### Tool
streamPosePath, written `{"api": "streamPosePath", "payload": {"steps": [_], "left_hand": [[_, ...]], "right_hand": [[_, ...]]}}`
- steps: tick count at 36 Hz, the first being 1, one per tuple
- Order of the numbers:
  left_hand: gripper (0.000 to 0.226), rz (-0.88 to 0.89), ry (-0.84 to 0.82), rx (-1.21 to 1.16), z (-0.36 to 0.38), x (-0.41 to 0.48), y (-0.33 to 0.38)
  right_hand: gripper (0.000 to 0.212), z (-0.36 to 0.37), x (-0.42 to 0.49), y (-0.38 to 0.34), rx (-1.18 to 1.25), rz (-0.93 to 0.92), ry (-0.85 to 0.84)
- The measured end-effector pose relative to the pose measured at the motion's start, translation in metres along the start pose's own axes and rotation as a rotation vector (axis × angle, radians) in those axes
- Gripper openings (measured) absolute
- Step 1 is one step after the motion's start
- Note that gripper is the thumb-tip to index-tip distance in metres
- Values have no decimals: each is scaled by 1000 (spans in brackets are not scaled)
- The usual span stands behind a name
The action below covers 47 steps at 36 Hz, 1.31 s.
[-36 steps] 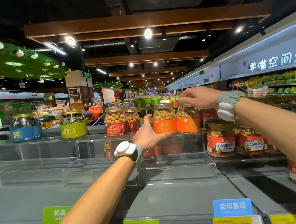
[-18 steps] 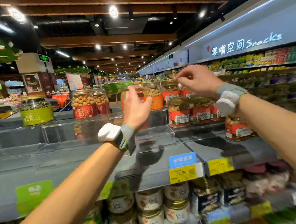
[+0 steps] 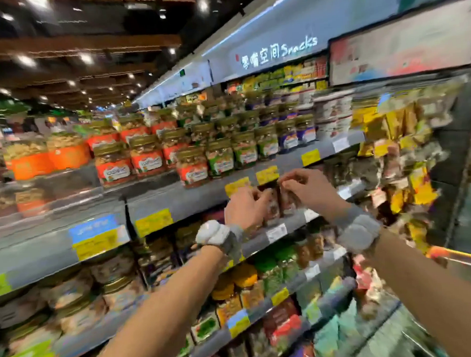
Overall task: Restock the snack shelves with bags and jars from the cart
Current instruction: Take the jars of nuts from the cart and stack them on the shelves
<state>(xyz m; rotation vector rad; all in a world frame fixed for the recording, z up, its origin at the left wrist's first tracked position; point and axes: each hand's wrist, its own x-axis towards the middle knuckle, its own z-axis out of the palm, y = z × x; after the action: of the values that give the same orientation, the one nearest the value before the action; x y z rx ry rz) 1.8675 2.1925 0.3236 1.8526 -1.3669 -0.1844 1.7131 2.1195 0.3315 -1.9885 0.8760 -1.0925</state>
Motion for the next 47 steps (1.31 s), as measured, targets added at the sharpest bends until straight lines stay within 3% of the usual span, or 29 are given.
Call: {"api": "streamPosePath", "payload": {"steps": [7,14,18,21,24,29,38,47], "left_hand": [[28,162,-429,2,176,-15,73],[15,331,-729,45,320,-14,126],[12,433,-922,44,399,-11,159],[26,465,-1083,31,460,-1,171],[23,468,-1203,47,518,15,175],[26,498,-1288,110,592,45,167],[24,429,-1293,223,685,75,148],[31,226,-1364,362,781,77,139]], "right_hand": [[15,-110,-66,127,52,319,179],[24,-199,-114,227,-29,561,203],[29,-252,-133,279,-112,716,282],[22,-285,-140,315,-148,829,327],[18,-314,-144,359,-160,930,344],[20,-339,-152,425,-134,1087,401],[19,-365,-174,512,43,1230,459],[27,-402,-184,641,11,1349,310]]}}
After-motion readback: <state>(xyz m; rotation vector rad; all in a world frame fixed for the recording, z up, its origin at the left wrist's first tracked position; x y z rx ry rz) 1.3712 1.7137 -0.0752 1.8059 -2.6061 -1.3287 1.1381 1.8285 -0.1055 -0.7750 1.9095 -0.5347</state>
